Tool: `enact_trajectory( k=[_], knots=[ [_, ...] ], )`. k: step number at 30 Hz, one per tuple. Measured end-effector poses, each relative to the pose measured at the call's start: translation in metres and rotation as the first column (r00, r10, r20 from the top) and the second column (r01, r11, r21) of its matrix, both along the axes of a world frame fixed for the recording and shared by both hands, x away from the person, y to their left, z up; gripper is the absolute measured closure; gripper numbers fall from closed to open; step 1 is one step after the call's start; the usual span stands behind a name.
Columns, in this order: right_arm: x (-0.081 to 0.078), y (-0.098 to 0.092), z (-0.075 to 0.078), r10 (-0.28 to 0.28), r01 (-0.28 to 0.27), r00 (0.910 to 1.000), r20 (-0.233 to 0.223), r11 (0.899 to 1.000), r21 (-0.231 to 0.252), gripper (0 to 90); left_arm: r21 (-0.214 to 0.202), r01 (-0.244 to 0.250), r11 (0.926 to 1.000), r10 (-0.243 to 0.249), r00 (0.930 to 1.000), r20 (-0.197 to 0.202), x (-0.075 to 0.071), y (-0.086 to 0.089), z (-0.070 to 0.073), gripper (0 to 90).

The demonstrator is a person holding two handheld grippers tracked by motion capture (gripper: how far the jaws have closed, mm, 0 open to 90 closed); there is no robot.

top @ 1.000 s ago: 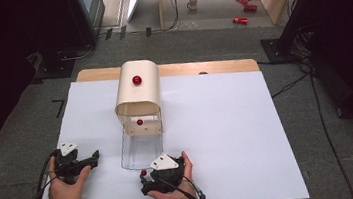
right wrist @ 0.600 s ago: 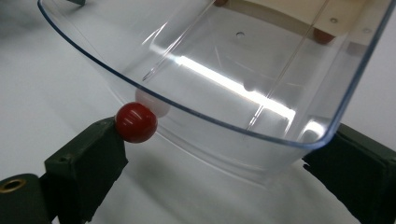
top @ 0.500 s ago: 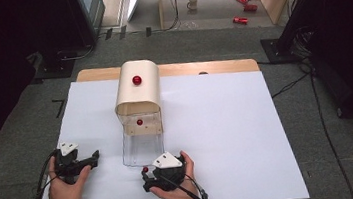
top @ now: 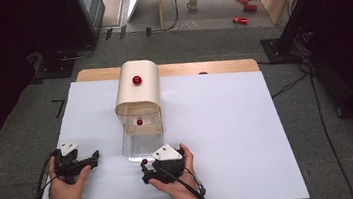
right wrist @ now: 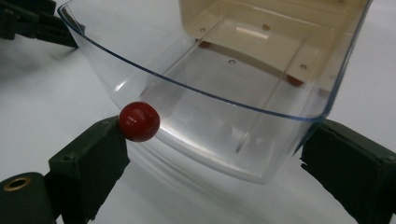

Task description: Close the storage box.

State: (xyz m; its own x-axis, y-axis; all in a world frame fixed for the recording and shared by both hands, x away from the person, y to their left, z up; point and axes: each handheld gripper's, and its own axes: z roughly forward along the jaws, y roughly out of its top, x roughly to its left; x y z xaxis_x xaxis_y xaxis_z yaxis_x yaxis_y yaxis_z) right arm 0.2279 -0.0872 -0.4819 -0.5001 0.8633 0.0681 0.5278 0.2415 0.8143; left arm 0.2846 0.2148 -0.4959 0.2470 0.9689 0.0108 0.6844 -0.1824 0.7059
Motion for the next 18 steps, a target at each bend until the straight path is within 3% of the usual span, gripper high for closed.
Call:
enact_trajectory(
  k=[18],
  knots=[
    [0.039,-0.002,0.004,-0.007,0.007,0.9999,-0.015,1.0,-0.013,6.0,0.001,0.0,1.0,0.0,1.0,0.001,0.0,0.0,0.0,14.2]
  ],
)
